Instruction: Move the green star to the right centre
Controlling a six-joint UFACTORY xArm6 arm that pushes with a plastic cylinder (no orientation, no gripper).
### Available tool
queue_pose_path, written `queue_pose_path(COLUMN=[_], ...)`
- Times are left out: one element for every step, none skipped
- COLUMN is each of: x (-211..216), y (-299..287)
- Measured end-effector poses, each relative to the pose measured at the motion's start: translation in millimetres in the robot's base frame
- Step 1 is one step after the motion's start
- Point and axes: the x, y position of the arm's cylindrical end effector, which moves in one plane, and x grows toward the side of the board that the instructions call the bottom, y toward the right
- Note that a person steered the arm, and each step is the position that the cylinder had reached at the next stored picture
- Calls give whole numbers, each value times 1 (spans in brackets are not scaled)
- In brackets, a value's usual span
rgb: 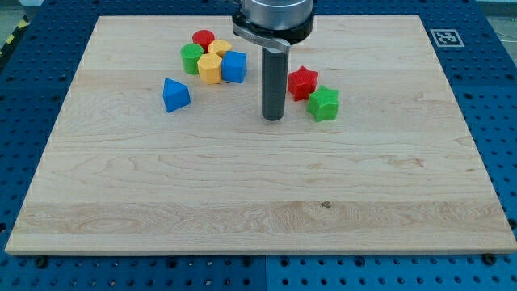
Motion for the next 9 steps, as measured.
queue_pose_path(x=[0,0,0,0,-13,-32,-35,-23,-17], y=[71,137,142,94,79,83,108,161,207])
